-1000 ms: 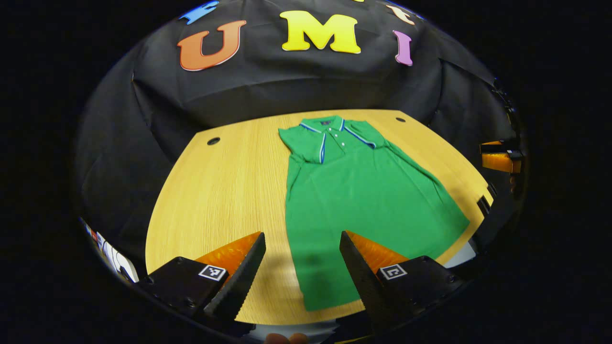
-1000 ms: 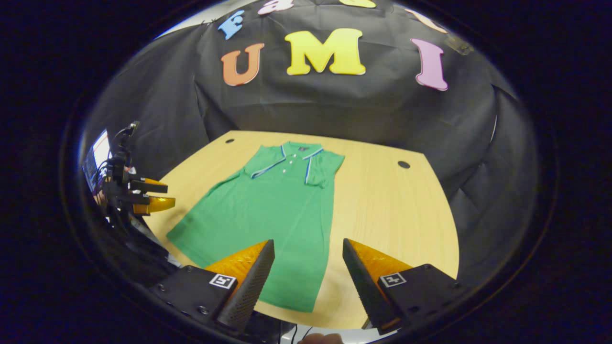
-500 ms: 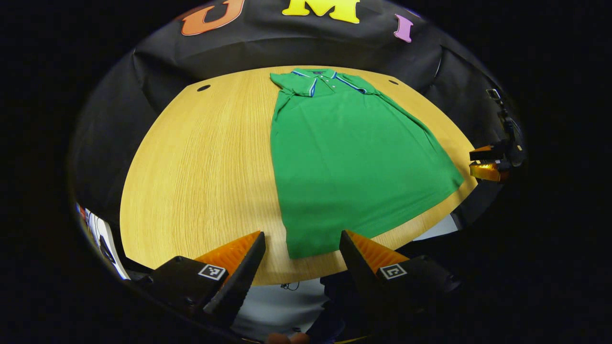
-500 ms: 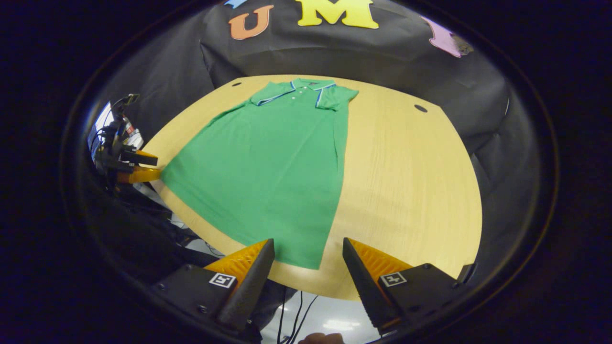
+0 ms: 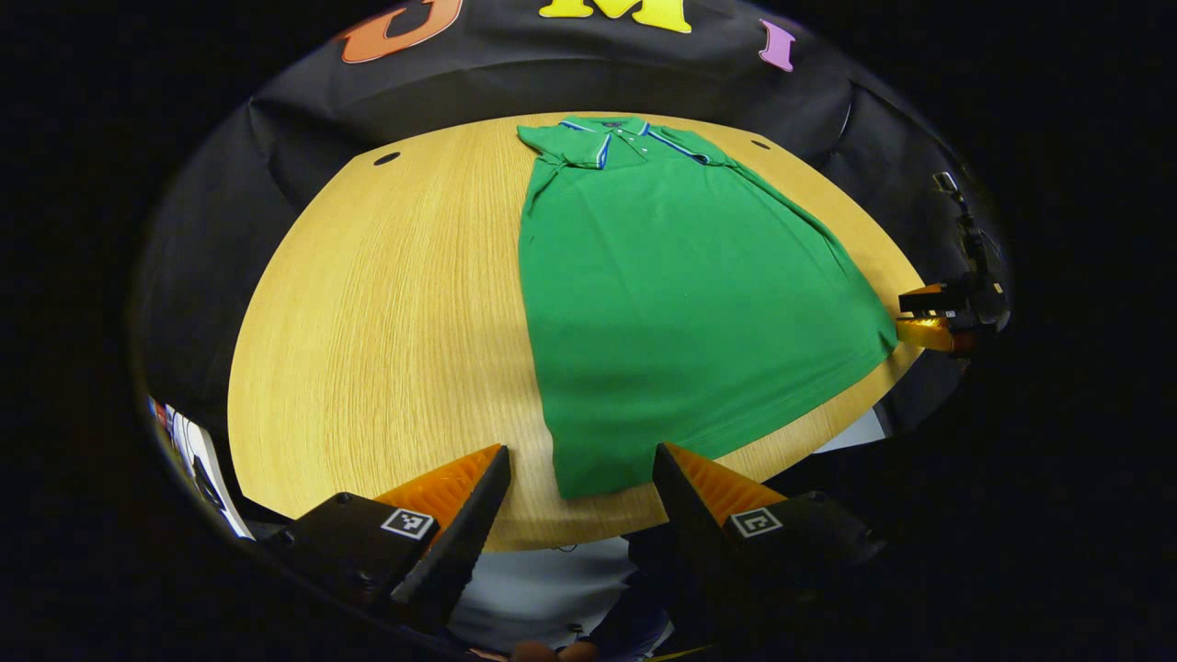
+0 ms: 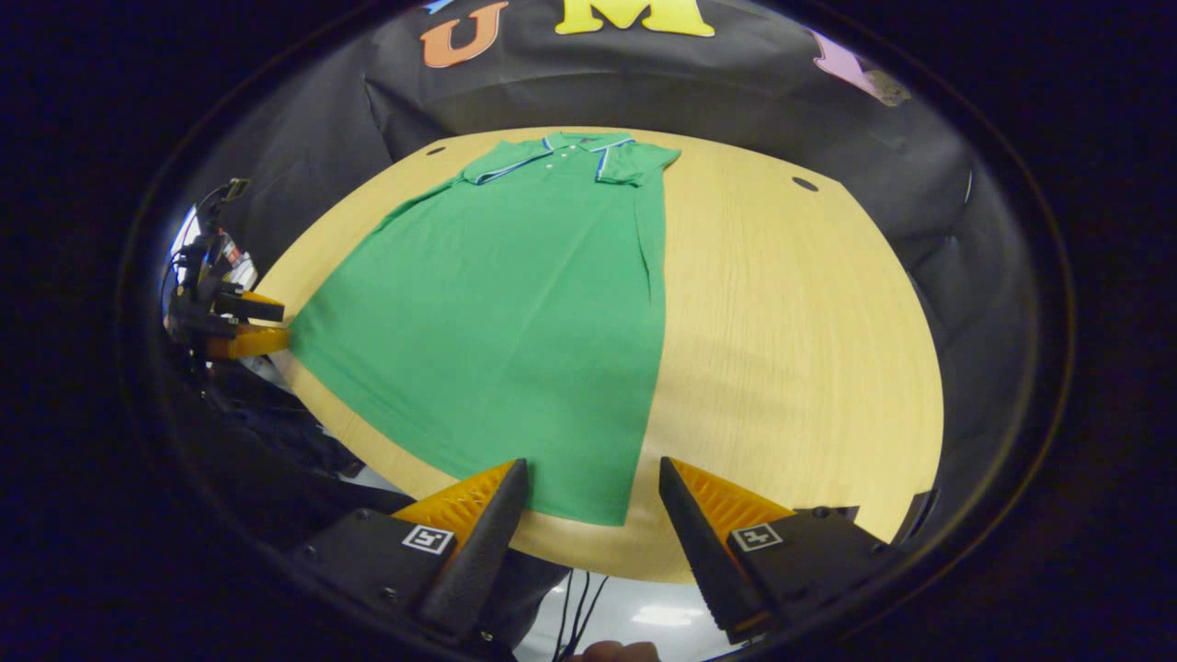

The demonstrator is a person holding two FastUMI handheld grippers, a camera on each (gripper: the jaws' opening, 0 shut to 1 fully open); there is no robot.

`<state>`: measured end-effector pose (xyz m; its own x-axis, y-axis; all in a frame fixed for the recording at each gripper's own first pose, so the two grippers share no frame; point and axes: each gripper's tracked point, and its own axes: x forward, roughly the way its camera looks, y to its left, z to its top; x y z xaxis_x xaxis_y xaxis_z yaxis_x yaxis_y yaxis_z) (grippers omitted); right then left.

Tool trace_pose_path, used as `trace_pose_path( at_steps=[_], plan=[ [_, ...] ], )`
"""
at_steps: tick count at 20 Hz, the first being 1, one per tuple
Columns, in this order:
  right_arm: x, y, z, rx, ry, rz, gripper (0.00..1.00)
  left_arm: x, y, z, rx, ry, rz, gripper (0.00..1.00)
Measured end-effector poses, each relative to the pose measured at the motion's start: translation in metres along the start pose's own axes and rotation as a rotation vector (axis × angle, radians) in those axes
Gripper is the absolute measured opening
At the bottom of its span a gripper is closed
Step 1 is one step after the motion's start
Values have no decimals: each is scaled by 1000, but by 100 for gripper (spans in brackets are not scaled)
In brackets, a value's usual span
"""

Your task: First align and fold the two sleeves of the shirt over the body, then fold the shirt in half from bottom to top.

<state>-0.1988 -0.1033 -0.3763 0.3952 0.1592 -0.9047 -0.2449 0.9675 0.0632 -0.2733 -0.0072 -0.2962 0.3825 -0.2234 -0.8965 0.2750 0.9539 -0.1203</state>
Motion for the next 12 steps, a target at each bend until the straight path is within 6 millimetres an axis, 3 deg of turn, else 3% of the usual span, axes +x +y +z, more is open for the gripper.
trace_pose_path(
  at_steps=[4, 11, 12],
  plan=[
    [8, 0, -4, -11, 15, -8, 91, 7, -8, -9, 7, 26, -4, 100],
    [15, 7, 2, -74, -16, 10, 92, 10, -5, -5, -2, -18, 46, 98],
    [16, 12, 4, -90, -20, 23, 63, 14, -3, 1, -13, -29, 64, 97]
  ],
)
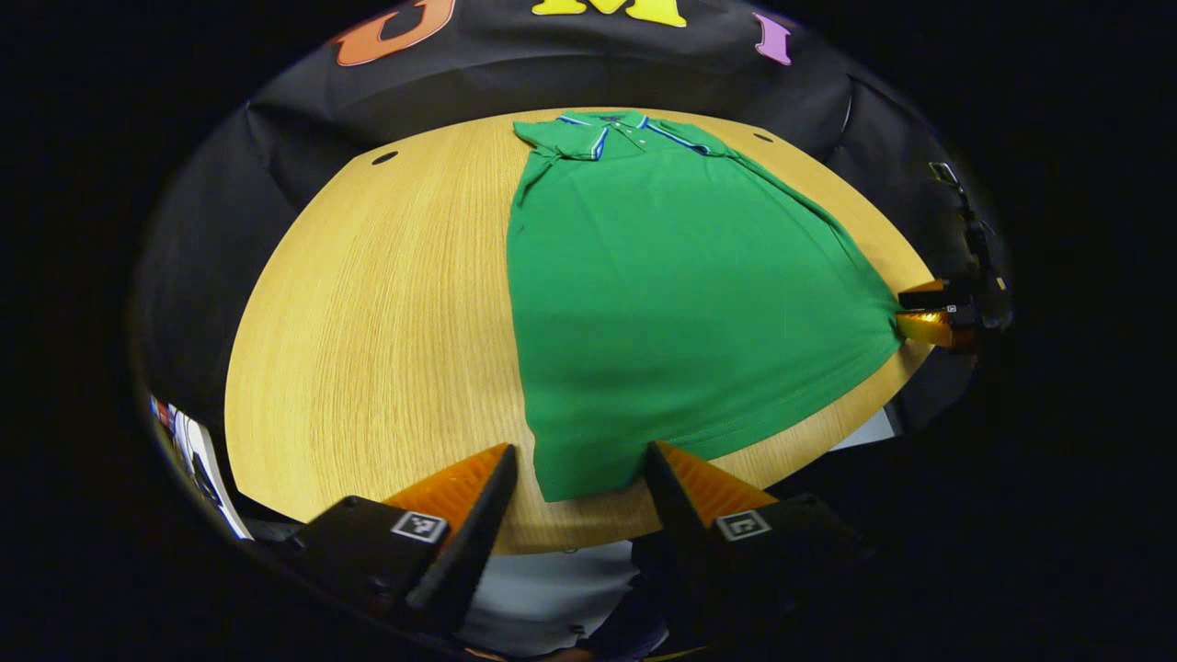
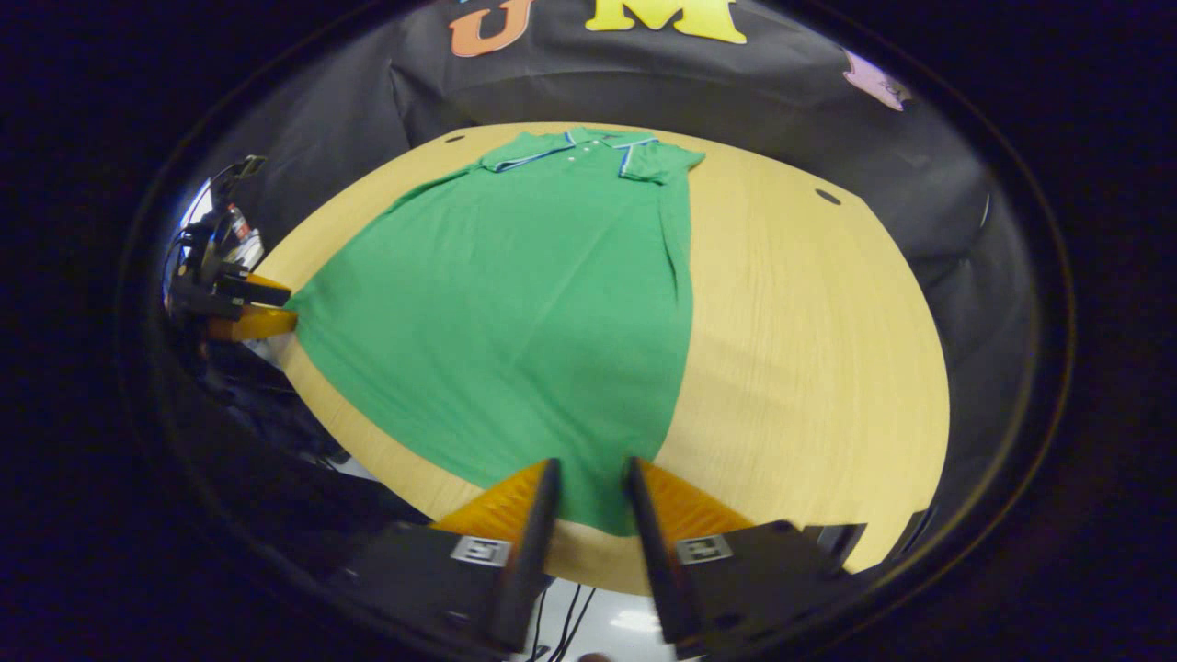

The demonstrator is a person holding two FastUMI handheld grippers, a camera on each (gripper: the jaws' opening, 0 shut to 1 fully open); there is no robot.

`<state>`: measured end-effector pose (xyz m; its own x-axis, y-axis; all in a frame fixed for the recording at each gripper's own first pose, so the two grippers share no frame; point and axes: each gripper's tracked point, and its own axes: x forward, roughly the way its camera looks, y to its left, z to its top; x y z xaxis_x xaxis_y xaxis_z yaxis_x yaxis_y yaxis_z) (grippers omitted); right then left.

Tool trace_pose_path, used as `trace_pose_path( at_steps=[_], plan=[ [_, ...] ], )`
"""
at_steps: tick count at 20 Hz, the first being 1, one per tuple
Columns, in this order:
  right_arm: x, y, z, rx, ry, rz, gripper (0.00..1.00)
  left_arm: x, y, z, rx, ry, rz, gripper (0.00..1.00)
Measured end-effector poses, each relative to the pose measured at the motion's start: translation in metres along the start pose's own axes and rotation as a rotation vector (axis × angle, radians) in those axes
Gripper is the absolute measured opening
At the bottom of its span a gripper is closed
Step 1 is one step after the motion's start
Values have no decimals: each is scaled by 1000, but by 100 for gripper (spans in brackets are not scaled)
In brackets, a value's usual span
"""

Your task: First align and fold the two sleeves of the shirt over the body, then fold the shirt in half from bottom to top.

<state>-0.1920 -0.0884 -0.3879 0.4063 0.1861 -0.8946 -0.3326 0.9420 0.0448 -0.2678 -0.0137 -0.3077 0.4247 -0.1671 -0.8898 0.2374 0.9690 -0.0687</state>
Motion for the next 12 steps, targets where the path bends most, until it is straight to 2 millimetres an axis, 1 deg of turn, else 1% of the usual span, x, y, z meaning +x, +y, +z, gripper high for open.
trace_pose_path(
  at_steps=[2, 3, 4, 5, 6, 9, 11, 12],
  plan=[
    [2, -1, -3, -26, 17, -2, 6, 1, 3, 4, -27, 6, 19, 38],
    [1, 0, -2, -33, 33, 13, 7, -2, 2, 2, -25, 11, 5, 9],
    [2, 0, 1, -27, 26, 28, 7, -2, 0, 2, -20, 15, -15, 6],
    [-1, -3, 1, -11, 43, 35, 7, -3, -2, 3, -17, 19, -42, 4],
    [0, -4, 1, -5, 51, 39, 2, -5, -4, 5, -10, 19, -58, 4],
    [-4, -6, 8, 10, 42, 42, 2, -12, -4, 17, 13, -25, -77, 4],
    [-13, -5, 19, 46, 21, 65, 2, -17, -6, 26, 6, -45, -93, 3],
    [-17, -5, 28, 70, 3, 78, 2, -19, -6, 33, 4, -56, -98, 4]
  ],
)
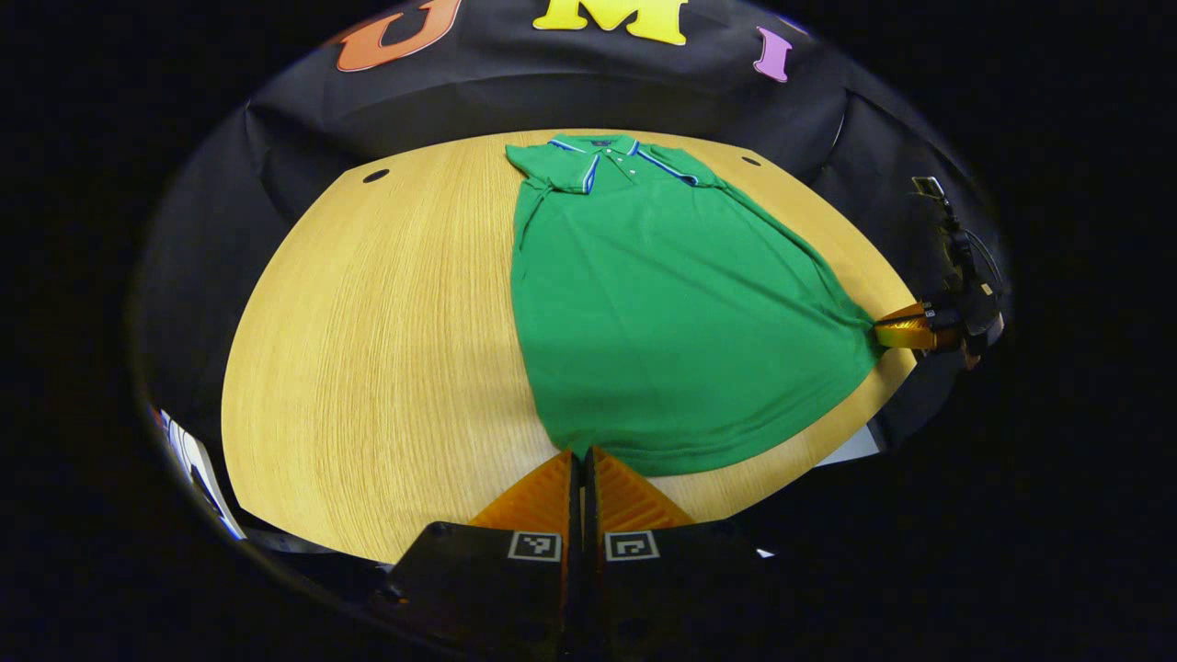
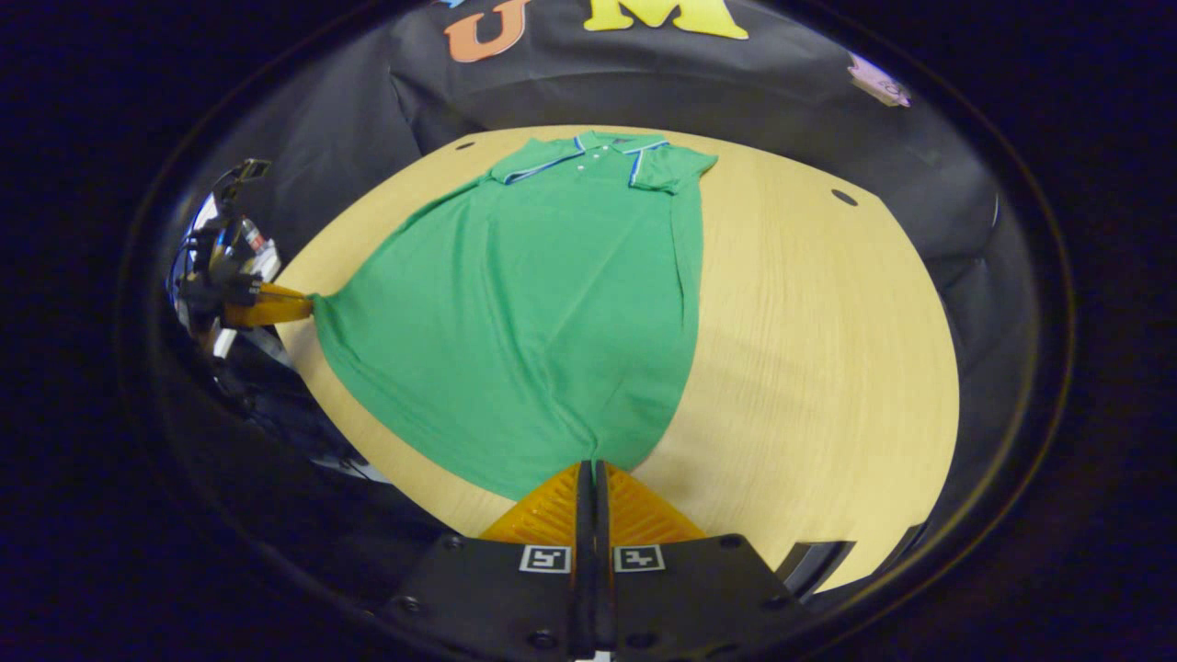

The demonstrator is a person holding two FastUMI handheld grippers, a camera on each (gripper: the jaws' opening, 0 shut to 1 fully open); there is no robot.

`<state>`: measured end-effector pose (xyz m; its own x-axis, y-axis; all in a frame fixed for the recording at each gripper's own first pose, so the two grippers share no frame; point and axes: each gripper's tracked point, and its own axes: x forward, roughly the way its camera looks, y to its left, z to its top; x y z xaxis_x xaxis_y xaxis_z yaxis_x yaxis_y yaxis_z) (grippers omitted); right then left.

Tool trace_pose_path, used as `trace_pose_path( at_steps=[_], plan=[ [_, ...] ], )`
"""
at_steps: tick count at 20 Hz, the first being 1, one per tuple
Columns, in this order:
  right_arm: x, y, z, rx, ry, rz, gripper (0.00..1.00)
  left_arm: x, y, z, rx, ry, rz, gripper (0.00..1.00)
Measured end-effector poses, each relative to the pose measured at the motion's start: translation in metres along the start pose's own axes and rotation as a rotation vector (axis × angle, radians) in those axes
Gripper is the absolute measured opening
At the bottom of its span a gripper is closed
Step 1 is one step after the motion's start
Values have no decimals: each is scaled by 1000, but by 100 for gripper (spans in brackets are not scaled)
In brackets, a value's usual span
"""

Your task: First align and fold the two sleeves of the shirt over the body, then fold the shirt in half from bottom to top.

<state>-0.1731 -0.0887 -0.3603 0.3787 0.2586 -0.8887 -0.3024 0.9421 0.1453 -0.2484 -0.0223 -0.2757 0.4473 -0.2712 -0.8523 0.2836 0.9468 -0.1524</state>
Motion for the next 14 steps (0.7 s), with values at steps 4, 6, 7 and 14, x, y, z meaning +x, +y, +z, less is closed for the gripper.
trace_pose_path(
  at_steps=[4, 6, 7, 14],
  plan=[
    [-17, -5, 41, 83, -76, 29, 2, -9, -3, 28, 18, -53, -19, 4],
    [-24, -7, 62, 117, -116, 37, 0, -14, -4, 48, 20, -94, -29, 4],
    [-26, -8, 72, 134, -134, 43, 2, -14, -6, 58, 20, -112, -34, 4],
    [-42, -21, 143, 230, -251, 61, 2, -19, 3, 132, 48, -224, -37, 3]
  ],
)
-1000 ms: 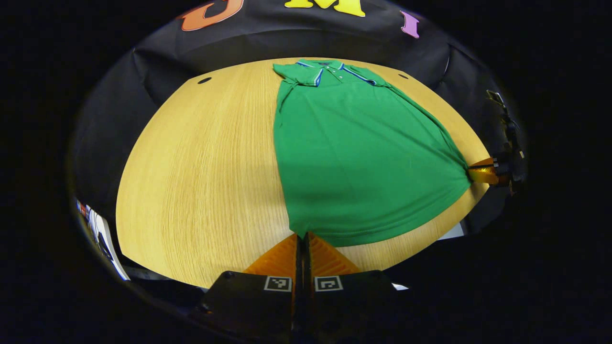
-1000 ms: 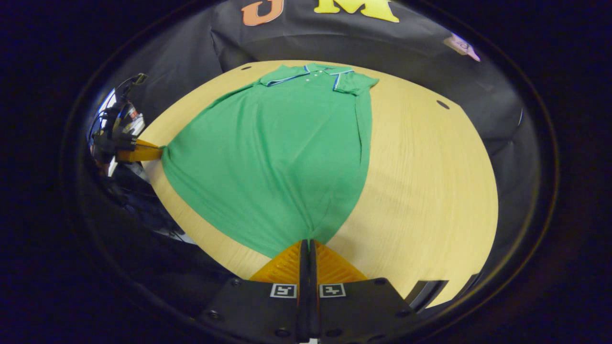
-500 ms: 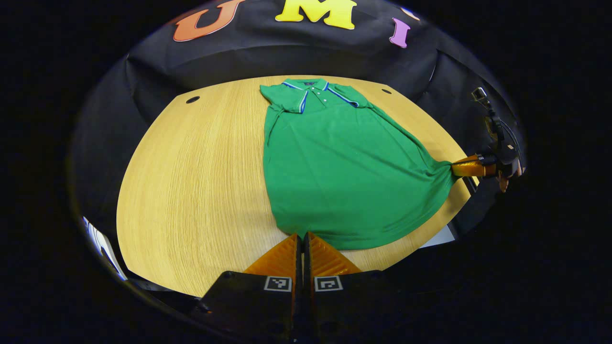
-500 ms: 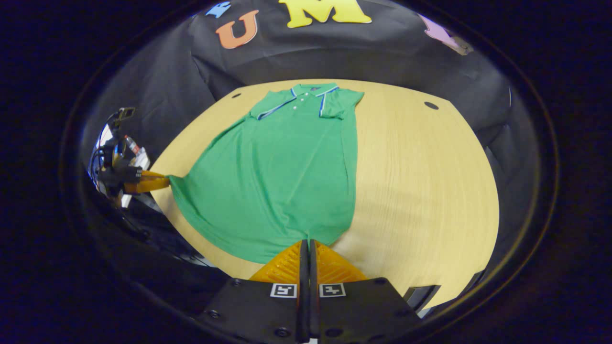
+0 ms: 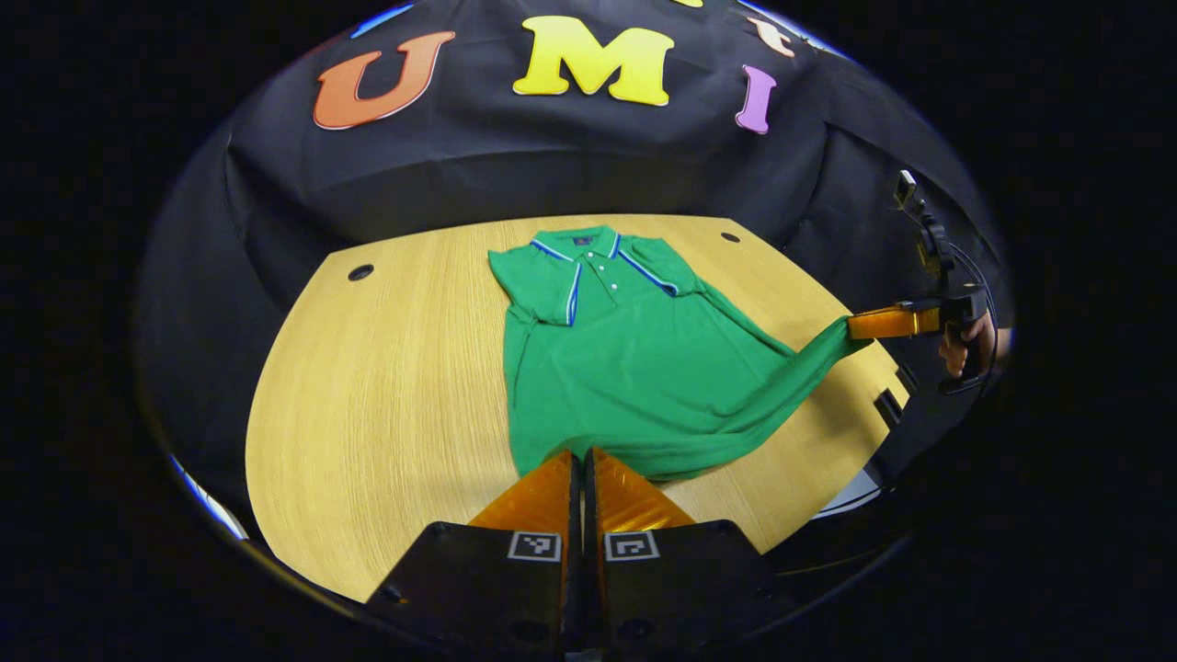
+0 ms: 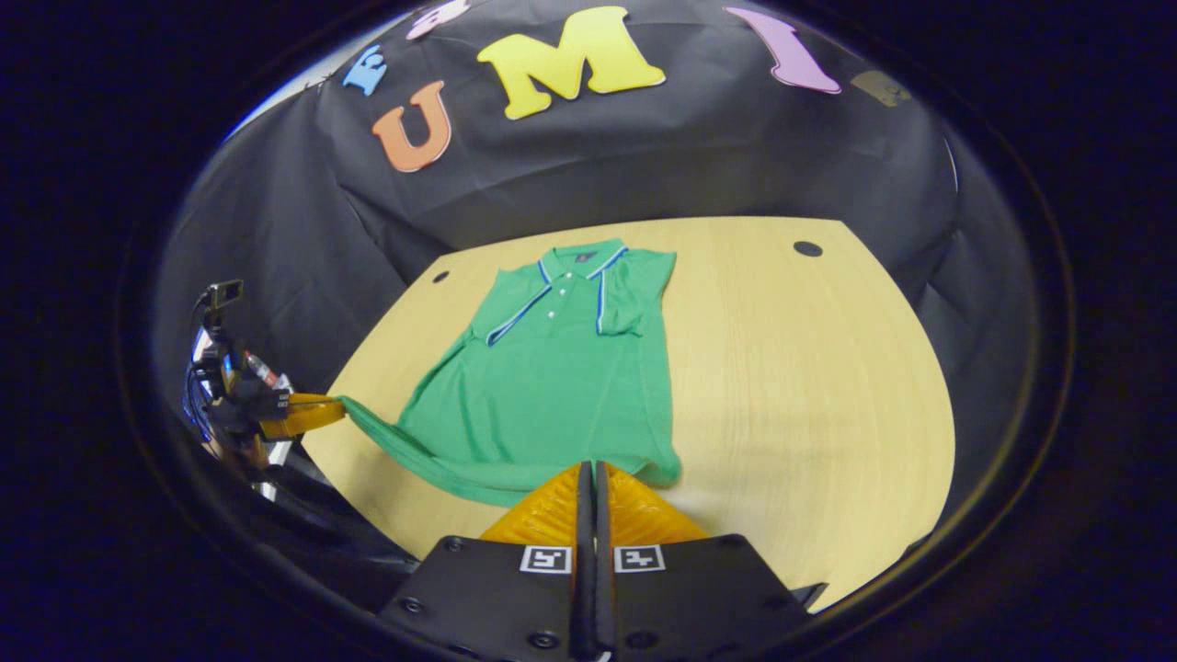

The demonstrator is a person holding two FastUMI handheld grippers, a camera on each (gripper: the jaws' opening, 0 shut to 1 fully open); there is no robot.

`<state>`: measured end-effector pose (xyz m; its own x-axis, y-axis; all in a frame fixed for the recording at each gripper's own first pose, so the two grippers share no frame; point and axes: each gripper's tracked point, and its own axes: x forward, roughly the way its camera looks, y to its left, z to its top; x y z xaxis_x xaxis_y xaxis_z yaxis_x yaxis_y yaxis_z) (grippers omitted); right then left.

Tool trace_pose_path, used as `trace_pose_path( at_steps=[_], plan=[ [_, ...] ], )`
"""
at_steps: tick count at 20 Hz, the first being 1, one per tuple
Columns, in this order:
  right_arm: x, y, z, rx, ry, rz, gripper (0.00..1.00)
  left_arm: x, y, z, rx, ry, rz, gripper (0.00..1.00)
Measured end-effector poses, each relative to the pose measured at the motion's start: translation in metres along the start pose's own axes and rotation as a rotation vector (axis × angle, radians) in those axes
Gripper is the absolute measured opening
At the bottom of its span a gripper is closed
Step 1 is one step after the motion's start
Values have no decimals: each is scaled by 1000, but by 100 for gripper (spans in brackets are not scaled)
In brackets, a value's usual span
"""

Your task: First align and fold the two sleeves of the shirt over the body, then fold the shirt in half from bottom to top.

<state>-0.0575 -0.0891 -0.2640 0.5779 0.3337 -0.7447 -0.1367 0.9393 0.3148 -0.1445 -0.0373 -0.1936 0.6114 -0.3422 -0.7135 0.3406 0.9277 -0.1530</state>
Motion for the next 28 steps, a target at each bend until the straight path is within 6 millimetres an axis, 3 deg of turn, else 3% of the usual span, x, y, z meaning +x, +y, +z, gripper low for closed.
trace_pose_path(
  at_steps=[3, 9, 14, 19, 23, 28],
  plan=[
    [1, -2, 35, 42, -53, 2, 5, 6, 7, 26, -6, -35, -6, 4],
    [7, -4, 110, 66, -144, 7, 2, 21, 25, 75, -32, -104, 0, 4],
    [29, -3, 160, 29, -175, 14, 2, 38, 51, 135, -49, -192, 24, 3],
    [62, -3, 209, -6, -203, 0, 2, 65, 83, 194, -59, -265, 38, 3],
    [102, -9, 247, 15, -217, 1, 2, 101, 100, 219, -68, -267, 32, 3],
    [147, -23, 271, 3, -217, -17, 2, 150, 123, 248, -73, -277, 38, 3]
  ],
)
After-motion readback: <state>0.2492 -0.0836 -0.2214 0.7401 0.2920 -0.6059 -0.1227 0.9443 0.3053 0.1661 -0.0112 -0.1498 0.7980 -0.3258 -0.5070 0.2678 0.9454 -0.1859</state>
